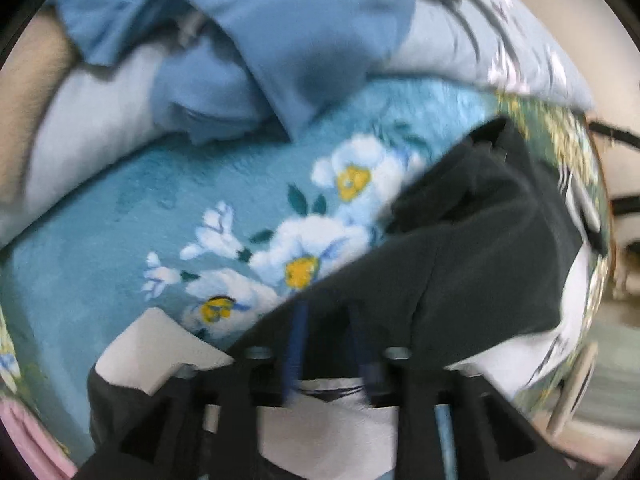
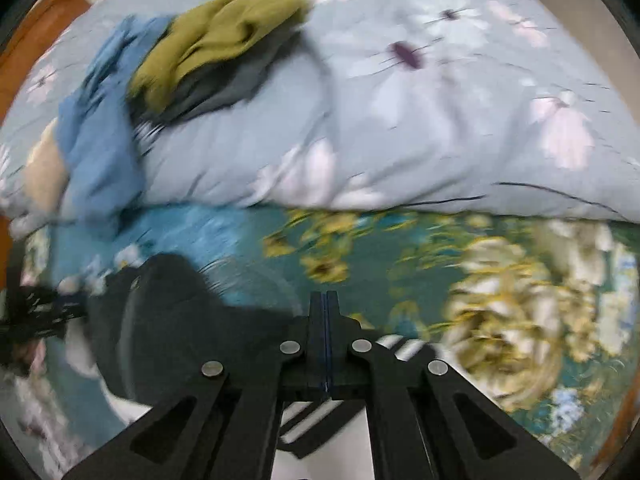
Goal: Fold clothes
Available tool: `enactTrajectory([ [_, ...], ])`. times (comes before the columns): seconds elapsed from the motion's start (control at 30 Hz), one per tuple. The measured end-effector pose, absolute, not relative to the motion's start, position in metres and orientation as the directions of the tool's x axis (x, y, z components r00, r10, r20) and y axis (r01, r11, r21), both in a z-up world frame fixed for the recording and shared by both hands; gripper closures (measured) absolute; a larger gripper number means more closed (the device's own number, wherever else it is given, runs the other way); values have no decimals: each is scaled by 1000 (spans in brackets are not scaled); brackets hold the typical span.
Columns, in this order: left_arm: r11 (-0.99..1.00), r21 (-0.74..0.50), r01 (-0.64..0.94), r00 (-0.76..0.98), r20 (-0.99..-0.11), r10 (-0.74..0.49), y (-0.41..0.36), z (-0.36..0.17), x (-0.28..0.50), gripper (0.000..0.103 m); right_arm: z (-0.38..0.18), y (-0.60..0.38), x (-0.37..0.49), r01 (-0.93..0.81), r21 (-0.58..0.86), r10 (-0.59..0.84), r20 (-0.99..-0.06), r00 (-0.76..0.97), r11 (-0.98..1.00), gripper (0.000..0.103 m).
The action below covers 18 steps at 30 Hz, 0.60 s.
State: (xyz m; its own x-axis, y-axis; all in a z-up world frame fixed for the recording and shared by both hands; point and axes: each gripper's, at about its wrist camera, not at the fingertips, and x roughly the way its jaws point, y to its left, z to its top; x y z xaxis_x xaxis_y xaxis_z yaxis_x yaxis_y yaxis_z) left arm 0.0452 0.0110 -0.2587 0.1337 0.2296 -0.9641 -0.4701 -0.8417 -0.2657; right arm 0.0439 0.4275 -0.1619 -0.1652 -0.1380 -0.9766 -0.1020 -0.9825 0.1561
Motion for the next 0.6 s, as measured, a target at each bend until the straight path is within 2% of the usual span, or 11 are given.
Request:
enactTrajectory([
  [0.03, -828, -262, -495, 142, -965, 220, 14, -261, 45, 46, -169, 421, 43, -81, 183, -170, -975, -145, -980, 103],
  [0.1, -804, -242, -543, 143, -970, 195, 20, -264, 45, 39, -185, 408, 41, -42, 239, -234, -967, -97, -970, 102],
  [0.13, -795, -236, -559, 145, -972, 186, 22, -266, 44, 35, -195, 400, 39, -26, 269, -267, -962, -62, -963, 96],
  [0.17, -786, -230, -573, 148, -973, 177, 24, -268, 43, 31, -204, 392, 38, -7, 286, -286, -958, -35, -958, 76],
  [0.2, -779, -224, -586, 152, -974, 166, 25, -271, 42, 29, -210, 385, 37, 17, 290, -290, -957, -17, -957, 62],
  [0.23, -771, -216, -600, 153, -976, 154, 27, -274, 41, 26, -216, 378, 36, 41, 293, -293, -956, 1, -955, 41],
  [0.27, -764, -209, -610, 155, -977, 144, 28, -277, 39, 24, -223, 371, 34, 64, 297, -297, -955, 19, -953, 37],
  [0.5, -720, -247, -649, 223, -966, 131, 40, -296, 39, 22, -264, 341, 27, 188, 283, -258, -955, 148, -940, 37],
  [0.6, -726, -266, -634, 240, -960, 142, 41, -300, 40, 25, -271, 331, 32, 200, 265, -234, -958, 168, -943, 37],
])
